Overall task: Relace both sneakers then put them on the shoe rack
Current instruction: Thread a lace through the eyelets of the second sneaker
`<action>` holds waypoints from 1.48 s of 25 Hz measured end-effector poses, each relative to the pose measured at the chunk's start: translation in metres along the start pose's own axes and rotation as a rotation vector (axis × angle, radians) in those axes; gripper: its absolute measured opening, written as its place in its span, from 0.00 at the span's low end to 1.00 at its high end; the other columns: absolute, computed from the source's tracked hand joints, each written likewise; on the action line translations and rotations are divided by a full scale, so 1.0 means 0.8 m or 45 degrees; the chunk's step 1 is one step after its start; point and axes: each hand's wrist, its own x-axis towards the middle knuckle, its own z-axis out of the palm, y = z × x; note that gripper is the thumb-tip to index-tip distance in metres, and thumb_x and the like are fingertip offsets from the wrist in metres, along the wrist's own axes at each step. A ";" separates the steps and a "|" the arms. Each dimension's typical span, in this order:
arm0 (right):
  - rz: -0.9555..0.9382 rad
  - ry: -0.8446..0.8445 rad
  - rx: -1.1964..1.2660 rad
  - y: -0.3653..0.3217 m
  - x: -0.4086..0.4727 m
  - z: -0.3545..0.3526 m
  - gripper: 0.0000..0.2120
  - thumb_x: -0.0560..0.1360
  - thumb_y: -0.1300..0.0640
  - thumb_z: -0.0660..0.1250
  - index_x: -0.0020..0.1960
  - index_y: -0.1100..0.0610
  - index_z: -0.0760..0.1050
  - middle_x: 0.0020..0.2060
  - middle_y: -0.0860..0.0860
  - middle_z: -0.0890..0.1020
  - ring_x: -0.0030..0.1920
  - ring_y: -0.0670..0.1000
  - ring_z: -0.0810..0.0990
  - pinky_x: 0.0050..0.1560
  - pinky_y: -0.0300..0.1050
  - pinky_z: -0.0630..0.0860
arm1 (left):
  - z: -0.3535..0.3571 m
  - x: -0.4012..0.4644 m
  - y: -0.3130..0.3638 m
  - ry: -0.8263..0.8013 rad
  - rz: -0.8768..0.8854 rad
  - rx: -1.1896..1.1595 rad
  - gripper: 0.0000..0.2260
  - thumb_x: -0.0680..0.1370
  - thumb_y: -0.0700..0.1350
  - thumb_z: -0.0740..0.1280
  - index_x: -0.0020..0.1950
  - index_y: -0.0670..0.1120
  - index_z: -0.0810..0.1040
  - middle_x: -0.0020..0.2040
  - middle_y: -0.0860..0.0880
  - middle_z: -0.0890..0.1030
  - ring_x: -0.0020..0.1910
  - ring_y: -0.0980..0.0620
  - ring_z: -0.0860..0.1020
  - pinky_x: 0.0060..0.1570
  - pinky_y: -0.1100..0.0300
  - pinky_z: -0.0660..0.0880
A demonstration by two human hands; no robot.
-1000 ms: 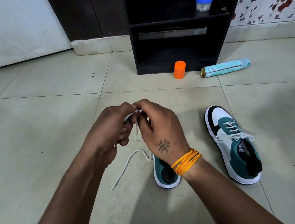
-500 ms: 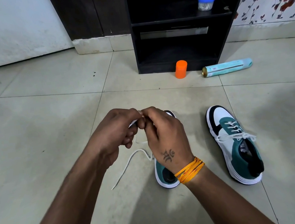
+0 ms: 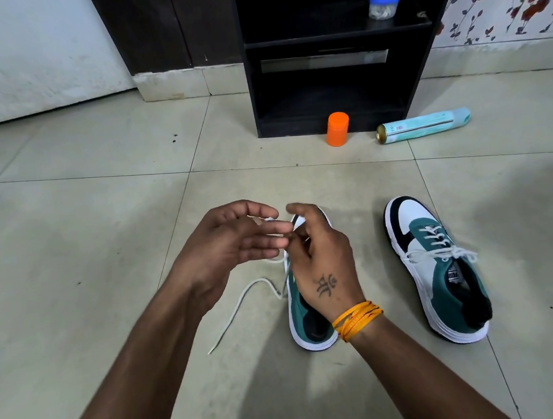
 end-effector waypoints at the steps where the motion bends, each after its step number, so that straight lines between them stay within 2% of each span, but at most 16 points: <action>1: 0.024 0.023 0.038 0.000 -0.002 -0.003 0.17 0.80 0.64 0.66 0.66 0.53 0.76 0.35 0.45 0.79 0.35 0.44 0.77 0.38 0.32 0.68 | 0.001 0.003 -0.005 0.048 0.019 0.066 0.08 0.84 0.36 0.62 0.58 0.36 0.79 0.51 0.40 0.88 0.51 0.40 0.87 0.55 0.50 0.83; 3: -0.021 0.055 0.083 0.001 -0.003 -0.009 0.19 0.79 0.64 0.67 0.68 0.53 0.75 0.39 0.45 0.80 0.37 0.46 0.78 0.40 0.34 0.70 | 0.001 0.007 -0.015 0.140 0.056 0.209 0.06 0.84 0.37 0.65 0.55 0.36 0.80 0.46 0.42 0.88 0.47 0.42 0.87 0.52 0.49 0.83; 5: -0.162 0.023 0.038 0.000 -0.004 -0.014 0.17 0.79 0.63 0.68 0.66 0.53 0.78 0.42 0.44 0.81 0.39 0.47 0.79 0.41 0.37 0.74 | 0.001 0.010 -0.024 0.160 0.059 0.318 0.05 0.83 0.37 0.67 0.52 0.38 0.81 0.43 0.43 0.88 0.43 0.44 0.87 0.51 0.48 0.83; 7: -0.333 -0.034 -0.118 0.003 -0.003 -0.013 0.12 0.80 0.61 0.68 0.62 0.53 0.80 0.47 0.44 0.83 0.43 0.47 0.81 0.44 0.45 0.78 | 0.001 0.009 -0.029 0.129 0.040 0.373 0.05 0.82 0.36 0.67 0.49 0.39 0.82 0.41 0.42 0.88 0.42 0.44 0.87 0.50 0.48 0.83; 9: -0.397 -0.027 -0.216 0.010 -0.003 -0.010 0.07 0.80 0.60 0.68 0.56 0.53 0.82 0.47 0.45 0.83 0.43 0.49 0.81 0.44 0.51 0.78 | 0.001 0.012 -0.031 0.097 0.024 0.401 0.05 0.82 0.36 0.67 0.47 0.40 0.82 0.41 0.42 0.87 0.42 0.43 0.87 0.50 0.48 0.83; 12: -0.335 0.018 -0.195 0.018 -0.002 -0.011 0.03 0.80 0.61 0.70 0.50 0.55 0.81 0.43 0.45 0.82 0.41 0.47 0.78 0.42 0.51 0.76 | 0.001 0.012 -0.035 0.071 0.069 0.485 0.06 0.81 0.39 0.69 0.47 0.43 0.85 0.41 0.45 0.87 0.39 0.47 0.85 0.49 0.52 0.82; 14: -0.290 0.023 -0.161 0.019 -0.002 -0.015 0.02 0.80 0.60 0.70 0.49 0.55 0.80 0.42 0.45 0.82 0.42 0.46 0.78 0.42 0.51 0.76 | 0.003 0.013 -0.038 0.123 0.169 0.650 0.05 0.79 0.42 0.73 0.45 0.49 0.86 0.40 0.49 0.86 0.35 0.52 0.83 0.42 0.59 0.79; 16: -0.220 0.045 -0.093 0.021 -0.003 -0.017 0.02 0.79 0.60 0.71 0.51 0.54 0.81 0.44 0.45 0.83 0.42 0.46 0.80 0.43 0.50 0.78 | 0.010 0.014 -0.042 0.196 0.189 0.658 0.05 0.79 0.43 0.74 0.44 0.49 0.85 0.39 0.52 0.84 0.30 0.52 0.81 0.34 0.63 0.76; 19: 0.093 0.235 0.012 0.041 -0.006 -0.022 0.08 0.78 0.60 0.69 0.53 0.50 0.81 0.45 0.44 0.85 0.43 0.45 0.83 0.47 0.51 0.81 | 0.021 0.026 -0.052 0.270 0.157 0.567 0.06 0.80 0.40 0.70 0.43 0.47 0.82 0.39 0.51 0.85 0.24 0.51 0.78 0.30 0.61 0.76; 21: 0.304 0.300 -0.045 0.059 -0.013 -0.026 0.10 0.74 0.57 0.66 0.53 0.49 0.81 0.44 0.44 0.85 0.42 0.45 0.83 0.49 0.53 0.81 | 0.031 0.036 -0.064 0.310 0.252 0.655 0.07 0.78 0.40 0.70 0.42 0.49 0.83 0.35 0.52 0.84 0.25 0.55 0.76 0.31 0.62 0.74; 23: 0.408 0.207 -0.175 0.072 -0.024 -0.026 0.14 0.69 0.53 0.68 0.55 0.48 0.80 0.47 0.43 0.83 0.44 0.46 0.82 0.49 0.51 0.81 | 0.047 0.042 -0.078 0.389 0.389 0.804 0.06 0.75 0.41 0.71 0.42 0.51 0.84 0.35 0.55 0.82 0.30 0.60 0.77 0.35 0.63 0.74; 26: 0.346 0.014 -0.286 0.089 -0.043 -0.013 0.18 0.69 0.53 0.74 0.59 0.48 0.79 0.52 0.45 0.79 0.51 0.49 0.80 0.51 0.48 0.78 | 0.071 0.053 -0.107 0.348 0.468 0.967 0.03 0.73 0.47 0.71 0.43 0.53 0.85 0.40 0.55 0.83 0.40 0.58 0.81 0.43 0.57 0.79; 28: 0.285 0.024 -0.279 0.099 -0.047 -0.005 0.15 0.72 0.57 0.72 0.59 0.50 0.79 0.52 0.47 0.78 0.52 0.51 0.81 0.50 0.47 0.77 | 0.078 0.060 -0.125 0.248 0.464 1.001 0.04 0.73 0.49 0.70 0.44 0.54 0.85 0.42 0.56 0.83 0.43 0.57 0.81 0.44 0.53 0.79; 31: 0.265 0.132 -0.263 0.104 -0.054 0.005 0.14 0.75 0.62 0.68 0.59 0.52 0.79 0.52 0.49 0.78 0.53 0.53 0.81 0.54 0.48 0.77 | 0.072 0.064 -0.140 0.234 0.493 1.029 0.05 0.73 0.51 0.70 0.46 0.55 0.85 0.44 0.56 0.80 0.43 0.56 0.81 0.42 0.53 0.79; 33: 0.271 0.184 -0.218 0.105 -0.059 0.009 0.15 0.75 0.62 0.66 0.61 0.53 0.79 0.54 0.48 0.78 0.54 0.52 0.81 0.57 0.49 0.77 | 0.061 0.063 -0.144 0.230 0.559 1.094 0.05 0.73 0.52 0.69 0.46 0.55 0.84 0.46 0.55 0.77 0.42 0.54 0.80 0.39 0.55 0.77; 37: 0.292 0.218 -0.161 0.109 -0.060 0.012 0.15 0.77 0.56 0.64 0.62 0.53 0.79 0.55 0.48 0.79 0.55 0.51 0.81 0.59 0.51 0.78 | 0.050 0.069 -0.143 0.185 0.729 1.539 0.06 0.75 0.51 0.71 0.45 0.50 0.81 0.48 0.52 0.72 0.44 0.49 0.77 0.31 0.59 0.67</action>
